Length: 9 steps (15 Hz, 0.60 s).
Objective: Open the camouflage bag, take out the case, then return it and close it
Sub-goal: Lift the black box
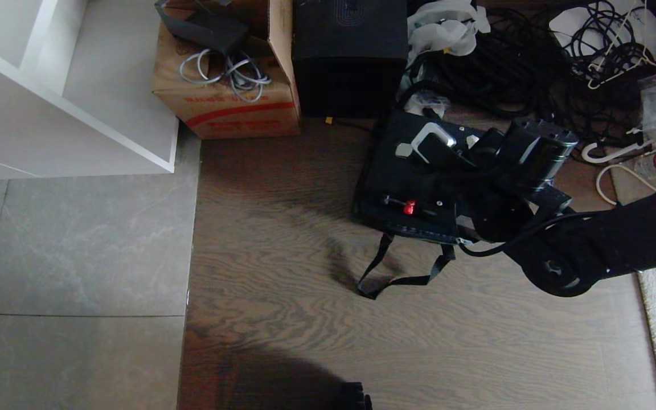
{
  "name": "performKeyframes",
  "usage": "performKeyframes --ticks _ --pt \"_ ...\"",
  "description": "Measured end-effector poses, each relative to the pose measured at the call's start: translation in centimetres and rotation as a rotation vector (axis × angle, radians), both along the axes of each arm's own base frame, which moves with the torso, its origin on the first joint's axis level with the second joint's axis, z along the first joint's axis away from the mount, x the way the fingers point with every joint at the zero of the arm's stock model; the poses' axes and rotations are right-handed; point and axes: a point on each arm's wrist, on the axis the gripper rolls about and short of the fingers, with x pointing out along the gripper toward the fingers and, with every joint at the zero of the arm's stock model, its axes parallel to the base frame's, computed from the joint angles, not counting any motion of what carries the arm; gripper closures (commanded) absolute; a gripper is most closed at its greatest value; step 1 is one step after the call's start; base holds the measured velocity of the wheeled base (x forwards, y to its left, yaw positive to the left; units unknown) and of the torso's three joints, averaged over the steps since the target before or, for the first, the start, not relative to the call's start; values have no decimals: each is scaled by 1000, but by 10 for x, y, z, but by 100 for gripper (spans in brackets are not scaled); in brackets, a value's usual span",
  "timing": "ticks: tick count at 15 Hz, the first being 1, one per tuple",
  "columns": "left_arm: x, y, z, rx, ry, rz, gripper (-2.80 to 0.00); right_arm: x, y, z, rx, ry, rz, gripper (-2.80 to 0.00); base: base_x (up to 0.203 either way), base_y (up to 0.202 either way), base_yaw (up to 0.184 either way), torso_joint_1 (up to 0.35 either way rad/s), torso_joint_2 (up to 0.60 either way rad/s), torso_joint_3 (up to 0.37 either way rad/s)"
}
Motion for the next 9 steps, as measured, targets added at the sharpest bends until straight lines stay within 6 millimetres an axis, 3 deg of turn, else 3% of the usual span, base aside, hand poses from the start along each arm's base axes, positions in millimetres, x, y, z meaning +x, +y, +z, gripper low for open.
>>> performKeyframes --ticks 5,9 --pt "0 0 0 0 0 0 0 -11 15 8 43 -21 25 0 0 0 0 0 0 0" --pt "0 0 0 0 0 0 0 -14 15 14 47 -18 16 0 0 0 0 0 0 0"
